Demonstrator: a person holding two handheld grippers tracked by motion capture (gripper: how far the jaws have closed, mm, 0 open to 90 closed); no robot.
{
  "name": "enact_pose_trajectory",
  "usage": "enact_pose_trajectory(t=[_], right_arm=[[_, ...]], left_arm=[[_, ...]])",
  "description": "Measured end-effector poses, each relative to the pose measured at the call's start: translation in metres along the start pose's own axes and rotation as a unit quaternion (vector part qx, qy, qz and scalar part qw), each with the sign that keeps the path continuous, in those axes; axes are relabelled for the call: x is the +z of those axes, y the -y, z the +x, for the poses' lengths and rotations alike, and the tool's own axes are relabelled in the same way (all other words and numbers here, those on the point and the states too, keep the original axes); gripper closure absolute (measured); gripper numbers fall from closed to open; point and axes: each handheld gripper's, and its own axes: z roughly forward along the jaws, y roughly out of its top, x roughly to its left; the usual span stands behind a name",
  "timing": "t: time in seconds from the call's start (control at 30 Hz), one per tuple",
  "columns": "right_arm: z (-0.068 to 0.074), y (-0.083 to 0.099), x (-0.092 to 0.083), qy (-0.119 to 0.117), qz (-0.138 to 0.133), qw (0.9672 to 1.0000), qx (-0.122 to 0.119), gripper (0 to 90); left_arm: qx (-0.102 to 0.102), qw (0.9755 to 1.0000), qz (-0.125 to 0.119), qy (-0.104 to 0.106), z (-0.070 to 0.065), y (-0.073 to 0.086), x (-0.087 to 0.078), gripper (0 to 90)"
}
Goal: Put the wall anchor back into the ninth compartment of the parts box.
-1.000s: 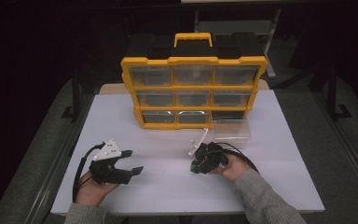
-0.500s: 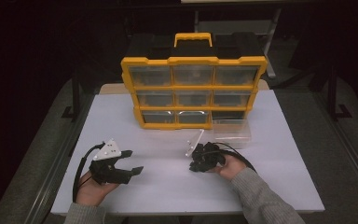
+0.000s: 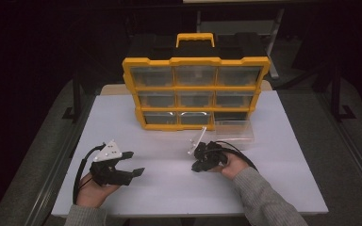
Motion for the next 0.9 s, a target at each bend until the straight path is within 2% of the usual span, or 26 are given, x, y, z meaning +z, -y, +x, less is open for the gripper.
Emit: enact_pose_trajectory(t=[0.07, 0.17, 0.2, 0.23, 0.27, 0.33, 0.67, 0.7, 0.9], right_arm=[[-0.001, 0.001, 0.0, -0.006, -0.004, 1.0, -0.001, 83.5], [-0.002, 0.002, -0.001, -0.014, -0.003, 0.9999, 0.001, 83.5], [-0.001, 0.002, -0.002, -0.017, -0.001, 0.9998, 0.009, 83.4], [-0.002, 0.002, -0.003, -0.019, -0.01, 0.9998, 0.003, 83.5], [-0.001, 0.002, -0.005, -0.019, -0.008, 0.9997, 0.012, 83.5], [-0.001, 0.001, -0.01, -0.021, -0.013, 0.9997, 0.009, 83.5], [-0.003, -0.002, -0.041, -0.019, -0.043, 0.9989, 0.002, 83.5], [-0.003, -0.003, -0.048, -0.017, -0.047, 0.9988, 0.001, 83.5], [-0.01, -0.003, -0.07, -0.01, -0.059, 0.9982, 0.009, 83.4]], left_arm=[[0.007, 1.0, 0.005, -0.001, 0.001, 0.0, -0.001, 28.1], [0.002, 1.0, 0.001, -0.002, 0.001, 0.0, -0.001, 28.1], [0.001, 1.0, 0.001, -0.002, 0.001, 0.0, -0.001, 28.1], [0.001, 1.0, 0.001, -0.002, 0.001, 0.0, -0.001, 28.1], [0.002, 1.0, 0.001, -0.002, 0.0, 0.0, -0.001, 28.1], [0.003, 1.0, 0.001, -0.001, 0.0, 0.0, -0.001, 28.1], [0.007, 1.0, 0.005, -0.002, 0.0, -0.001, -0.002, 28.1], [0.006, 1.0, 0.005, -0.001, 0.0, -0.001, -0.001, 28.1], [0.007, 1.0, 0.006, -0.001, 0.0, -0.001, -0.001, 28.1]])
